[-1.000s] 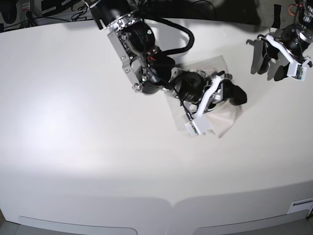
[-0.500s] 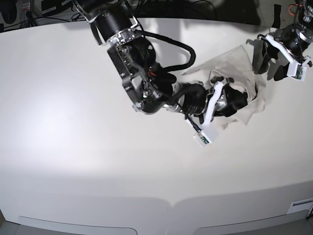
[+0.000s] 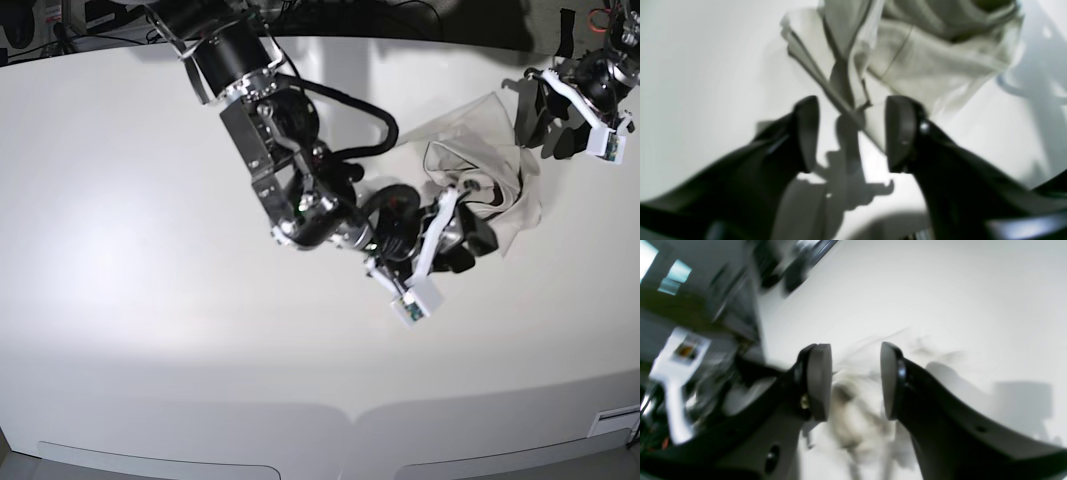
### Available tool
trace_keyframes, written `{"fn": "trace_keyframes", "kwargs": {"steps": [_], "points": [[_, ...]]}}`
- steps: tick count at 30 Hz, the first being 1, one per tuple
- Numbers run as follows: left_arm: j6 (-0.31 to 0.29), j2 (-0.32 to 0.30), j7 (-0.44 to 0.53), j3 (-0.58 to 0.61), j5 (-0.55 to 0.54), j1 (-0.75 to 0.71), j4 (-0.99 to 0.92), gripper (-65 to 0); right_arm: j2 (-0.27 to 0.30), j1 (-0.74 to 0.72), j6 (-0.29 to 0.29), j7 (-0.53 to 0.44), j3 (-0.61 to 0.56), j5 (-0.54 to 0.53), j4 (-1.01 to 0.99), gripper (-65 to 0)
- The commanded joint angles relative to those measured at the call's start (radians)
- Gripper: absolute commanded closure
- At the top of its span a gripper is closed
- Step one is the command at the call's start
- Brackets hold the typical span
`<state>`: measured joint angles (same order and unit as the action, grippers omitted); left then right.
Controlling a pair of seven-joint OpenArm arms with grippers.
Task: Fold the T-shirt properly
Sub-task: 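Carry the grasped end over the shirt toward the left gripper, then grasp the bunched shirt edge with the left gripper and pull it flat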
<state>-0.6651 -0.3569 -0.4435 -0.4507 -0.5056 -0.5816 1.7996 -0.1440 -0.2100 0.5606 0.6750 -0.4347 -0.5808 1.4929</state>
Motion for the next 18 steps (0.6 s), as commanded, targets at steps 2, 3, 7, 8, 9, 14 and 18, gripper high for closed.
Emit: {"fn": "trace_keyframes", "kwargs": {"steps": [2,3,7,8,9,14,18], "points": [[-0.005,-0.015,0.058,-0.007,-0.055,-0.003,0.013,-16.6,-0.013,-0.054,0.008,0.011,0.068,-0.020,0.019,-10.6],[-0.005,-0.015,0.071,-0.007,-0.069,-0.002,0.014,-11.1,-0.013,-0.069,0.008,0.032,0.103,-0.020,0.019,-5.1],[-0.006,-0.015,0.078,-0.007,-0.129,0.003,0.014,0.0,-0.013,-0.110,0.008,0.109,0.206,0.059,0.019,0.0],[-0.006,-0.014,0.077,-0.007,-0.159,0.003,0.014,0.0,-0.013,-0.111,0.008,0.109,0.216,0.095,0.019,0.0],[-0.006,-0.014,0.077,-0.006,-0.193,0.003,0.014,0.0,-0.013,-0.110,0.008,0.108,0.218,0.117,0.019,0.0],[-0.033,0.019,0.063,0.002,-0.317,0.036,0.043,0.0,-0.013,-0.103,0.008,0.112,0.208,0.133,0.018,0.0],[-0.033,0.061,0.011,0.079,-0.314,0.103,0.047,0.0,-0.013,-0.102,0.008,0.120,0.199,0.143,0.015,0.0]]}}
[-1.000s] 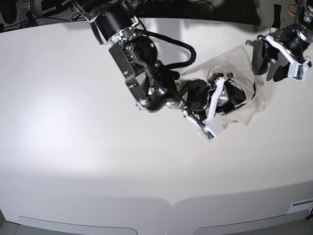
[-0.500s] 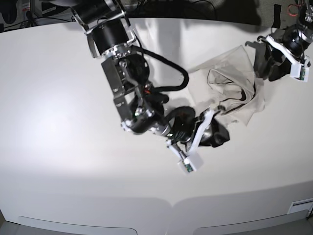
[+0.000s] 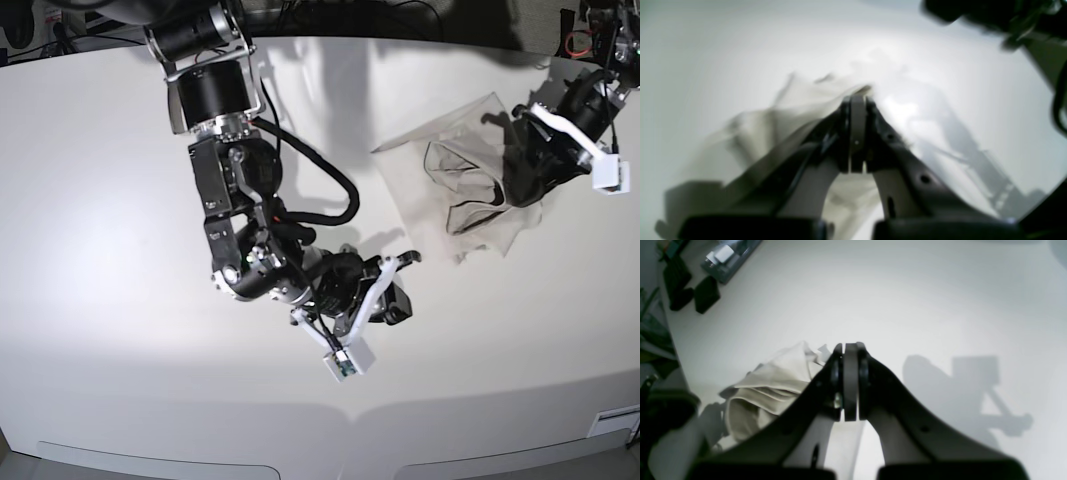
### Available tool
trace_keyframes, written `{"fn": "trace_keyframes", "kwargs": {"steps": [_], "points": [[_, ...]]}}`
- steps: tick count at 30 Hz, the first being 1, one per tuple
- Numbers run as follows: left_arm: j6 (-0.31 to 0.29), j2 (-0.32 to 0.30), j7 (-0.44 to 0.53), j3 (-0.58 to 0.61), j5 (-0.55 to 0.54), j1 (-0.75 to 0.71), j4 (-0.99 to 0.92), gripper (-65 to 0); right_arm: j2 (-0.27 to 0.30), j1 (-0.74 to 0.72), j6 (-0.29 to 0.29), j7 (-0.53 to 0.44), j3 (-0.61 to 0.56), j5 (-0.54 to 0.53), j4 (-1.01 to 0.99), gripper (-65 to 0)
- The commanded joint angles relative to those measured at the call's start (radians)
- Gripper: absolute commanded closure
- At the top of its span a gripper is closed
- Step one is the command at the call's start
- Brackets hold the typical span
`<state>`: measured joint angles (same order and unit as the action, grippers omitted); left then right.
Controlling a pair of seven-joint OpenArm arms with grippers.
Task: Fold the T-shirt properly
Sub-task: 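Grasp the bunched shirt edge with the left gripper and pull it flat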
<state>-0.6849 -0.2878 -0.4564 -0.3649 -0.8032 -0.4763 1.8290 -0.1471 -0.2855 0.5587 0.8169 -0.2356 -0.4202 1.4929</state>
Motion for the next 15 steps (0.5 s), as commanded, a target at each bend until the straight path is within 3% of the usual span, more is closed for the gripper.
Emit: {"fn": "trace_keyframes", "kwargs": {"steps": [1,8,13,15], "points": [[-0.013,0.000,0.009,0.026,-0.016,0.016,0.018,0.0,-0.010,-0.027,0.010,-0.023,0.000,-0.003,0.010,0.0],[-0.004,0.060,0.009,0.182,0.058,0.083,0.018,0.0,-0.010,-0.027,0.010,-0.023,0.001,0.005,-0.105,0.0],[0.093,0.100,0.087,0.212,0.348,0.082,0.016,0.0,-0.010,-0.029,0.011,-0.023,0.001,-0.011,-0.129,0.0],[0.168,0.101,0.134,0.209,0.422,0.083,0.016,0.0,-0.010,-0.030,0.014,-0.022,0.001,-0.014,-0.129,0.0]]}}
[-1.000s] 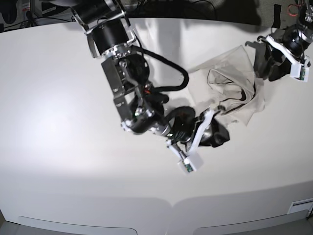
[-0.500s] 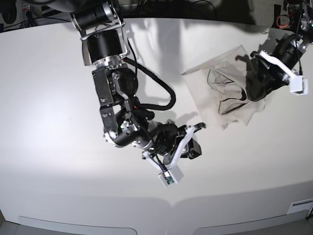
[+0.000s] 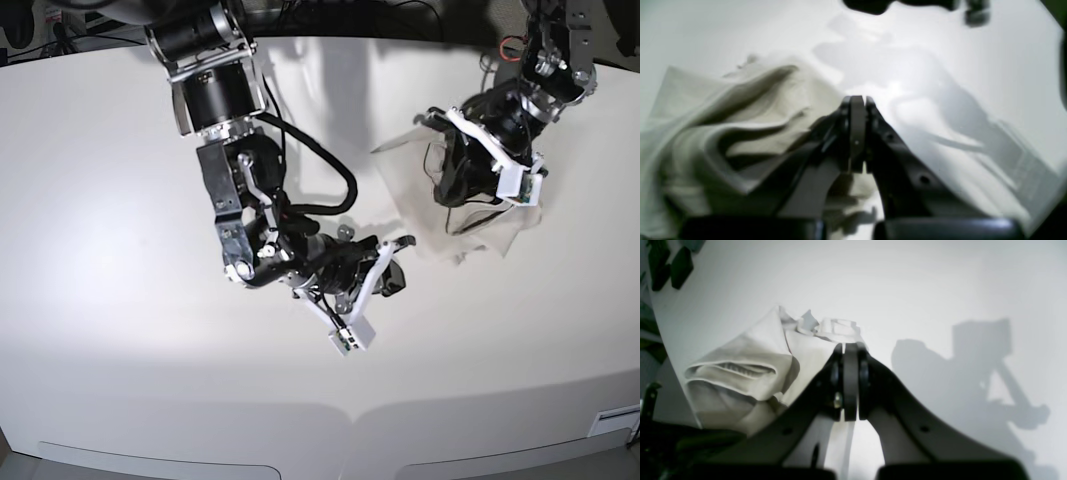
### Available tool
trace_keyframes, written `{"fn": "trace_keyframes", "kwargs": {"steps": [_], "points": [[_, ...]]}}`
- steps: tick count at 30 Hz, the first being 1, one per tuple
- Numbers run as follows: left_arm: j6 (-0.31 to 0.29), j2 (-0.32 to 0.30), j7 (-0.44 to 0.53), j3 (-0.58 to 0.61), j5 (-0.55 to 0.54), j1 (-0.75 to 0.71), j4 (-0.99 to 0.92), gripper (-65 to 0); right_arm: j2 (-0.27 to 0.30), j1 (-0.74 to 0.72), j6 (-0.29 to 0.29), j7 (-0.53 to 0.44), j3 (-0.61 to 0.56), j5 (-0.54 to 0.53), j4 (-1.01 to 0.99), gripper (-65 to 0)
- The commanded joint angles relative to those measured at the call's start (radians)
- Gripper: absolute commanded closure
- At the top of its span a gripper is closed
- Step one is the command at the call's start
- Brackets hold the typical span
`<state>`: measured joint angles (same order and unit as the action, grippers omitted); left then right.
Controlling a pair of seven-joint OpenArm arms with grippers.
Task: Fold the T-shirt properly
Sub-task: 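Grasp the bunched shirt edge with the left gripper and pull it flat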
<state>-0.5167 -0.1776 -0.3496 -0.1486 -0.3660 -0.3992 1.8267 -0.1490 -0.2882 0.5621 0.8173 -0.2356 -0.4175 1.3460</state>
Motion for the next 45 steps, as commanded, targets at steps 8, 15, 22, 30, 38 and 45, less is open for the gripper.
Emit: {"fn": "trace_keyframes", "kwargs": {"steps": [8,15,22,30,38,45], "points": [[0.106,-0.012,0.030,-0.008,0.224,0.003,-0.037,0.0,-0.008,-0.027,0.011,0.014,0.001,-0.012,0.018,0.0],[0.127,-0.096,0.023,-0.055,0.256,0.000,-0.136,0.0,-0.008,-0.027,0.011,0.014,0.001,-0.012,0.018,0.0],[0.138,-0.182,0.030,-0.217,0.127,0.000,-0.136,0.0,-0.008,-0.027,0.011,0.018,0.000,-0.012,0.018,0.0],[0.147,-0.254,0.006,-0.270,0.001,0.000,-0.144,0.0,-0.008,-0.027,0.018,0.039,0.000,-0.012,0.018,0.0],[-0.173,-0.232,-0.144,-0.245,-0.356,0.000,-0.142,0.0,-0.008,-0.027,0.021,0.035,0.000,-0.012,0.018,0.0],[-0.173,-0.230,-0.095,-0.068,-0.270,0.001,-0.142,0.0,-0.008,-0.027,0.022,0.024,0.000,-0.012,0.018,0.0]]}}
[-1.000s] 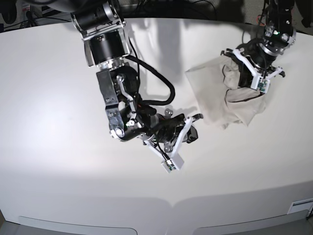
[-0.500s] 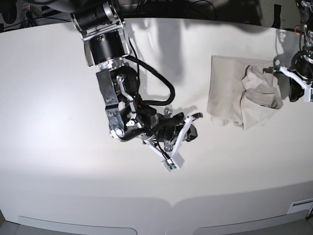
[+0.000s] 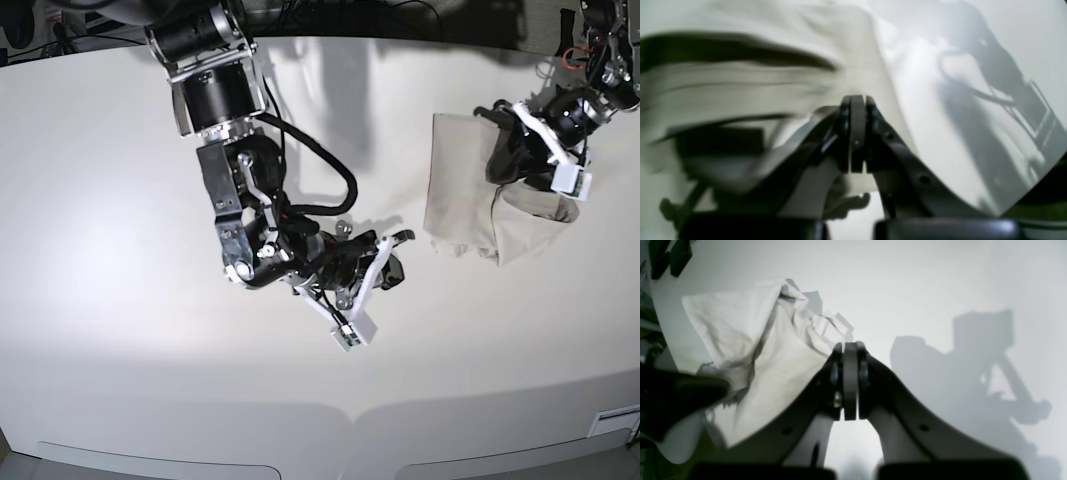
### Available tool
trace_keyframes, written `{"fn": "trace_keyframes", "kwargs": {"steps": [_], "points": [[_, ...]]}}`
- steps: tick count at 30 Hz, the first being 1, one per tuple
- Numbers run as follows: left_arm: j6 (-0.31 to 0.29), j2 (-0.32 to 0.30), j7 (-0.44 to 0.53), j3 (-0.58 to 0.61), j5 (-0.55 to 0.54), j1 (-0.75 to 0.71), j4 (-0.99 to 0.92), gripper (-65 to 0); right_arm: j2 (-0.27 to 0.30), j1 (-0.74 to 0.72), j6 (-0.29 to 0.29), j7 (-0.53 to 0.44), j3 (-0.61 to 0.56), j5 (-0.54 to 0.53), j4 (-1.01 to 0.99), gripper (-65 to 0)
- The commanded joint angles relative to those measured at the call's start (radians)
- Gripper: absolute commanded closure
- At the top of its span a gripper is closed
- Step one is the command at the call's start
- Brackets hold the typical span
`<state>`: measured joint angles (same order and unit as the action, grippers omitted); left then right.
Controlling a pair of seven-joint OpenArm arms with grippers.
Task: Fold the T-shirt properly
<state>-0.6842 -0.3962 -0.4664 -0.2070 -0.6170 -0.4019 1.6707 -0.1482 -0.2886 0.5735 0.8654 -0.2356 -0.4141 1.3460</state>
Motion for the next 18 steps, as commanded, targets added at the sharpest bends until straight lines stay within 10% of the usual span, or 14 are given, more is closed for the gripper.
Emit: {"fn": "trace_keyframes", "kwargs": {"steps": [1,18], "points": [[-0.005,-0.011,0.054,0.018,0.012,0.004,0.014,0.0,-0.009,-0.027,0.010,-0.023,0.001,-0.014,0.018,0.0],[0.365,-0.020,0.279,0.097,0.633,0.270,-0.209,0.0,-0.009,-0.026,0.010,0.042,0.000,-0.016,0.018,0.0]]}}
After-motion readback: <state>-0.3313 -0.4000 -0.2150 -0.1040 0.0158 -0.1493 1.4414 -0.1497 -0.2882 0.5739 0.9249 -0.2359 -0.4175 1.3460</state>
